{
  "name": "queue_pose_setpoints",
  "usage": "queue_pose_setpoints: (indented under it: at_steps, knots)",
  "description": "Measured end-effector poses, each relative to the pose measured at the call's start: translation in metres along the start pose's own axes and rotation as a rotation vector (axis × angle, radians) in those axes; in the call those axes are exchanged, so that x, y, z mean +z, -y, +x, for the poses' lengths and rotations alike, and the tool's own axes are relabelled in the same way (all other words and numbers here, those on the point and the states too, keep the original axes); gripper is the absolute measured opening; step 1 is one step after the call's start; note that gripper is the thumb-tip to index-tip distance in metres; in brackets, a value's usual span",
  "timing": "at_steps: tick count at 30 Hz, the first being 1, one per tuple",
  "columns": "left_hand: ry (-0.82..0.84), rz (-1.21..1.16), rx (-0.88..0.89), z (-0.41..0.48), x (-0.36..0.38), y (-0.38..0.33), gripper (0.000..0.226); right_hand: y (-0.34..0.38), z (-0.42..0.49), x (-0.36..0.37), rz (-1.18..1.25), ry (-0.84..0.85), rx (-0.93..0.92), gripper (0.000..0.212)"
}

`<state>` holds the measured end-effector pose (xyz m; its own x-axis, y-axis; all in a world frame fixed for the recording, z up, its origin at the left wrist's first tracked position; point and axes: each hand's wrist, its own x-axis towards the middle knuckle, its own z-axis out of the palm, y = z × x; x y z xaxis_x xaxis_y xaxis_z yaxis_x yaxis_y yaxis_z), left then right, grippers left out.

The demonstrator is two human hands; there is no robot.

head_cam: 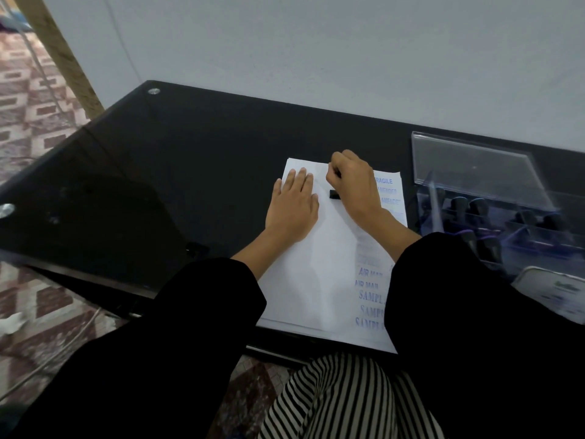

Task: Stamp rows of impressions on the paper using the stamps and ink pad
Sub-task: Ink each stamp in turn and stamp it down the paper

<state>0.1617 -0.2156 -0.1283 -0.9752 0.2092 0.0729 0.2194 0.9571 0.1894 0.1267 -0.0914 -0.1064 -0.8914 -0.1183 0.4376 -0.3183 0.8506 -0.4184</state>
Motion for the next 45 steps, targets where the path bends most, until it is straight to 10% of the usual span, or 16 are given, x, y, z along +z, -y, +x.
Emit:
queue_pose_setpoints:
  at_steps: [17, 26, 45]
  knots:
    - [-0.044, -0.067, -0.006, -0.002, -0.002, -0.003, 0.051, -0.011, -0.022, -0.031, 0.202, -0.152, 0.197, 0.047]
    - [-0.196, -0.182, 0.15, -0.016, -0.023, -0.051, 0.044, -0.013, -0.049, -0.102, 0.039, -0.215, 0.071, 0.01]
    - [-0.096, -0.384, 0.563, -0.139, -0.045, -0.179, 0.038, -0.037, -0.206, -0.212, -0.133, -0.242, 0.289, 0.01]
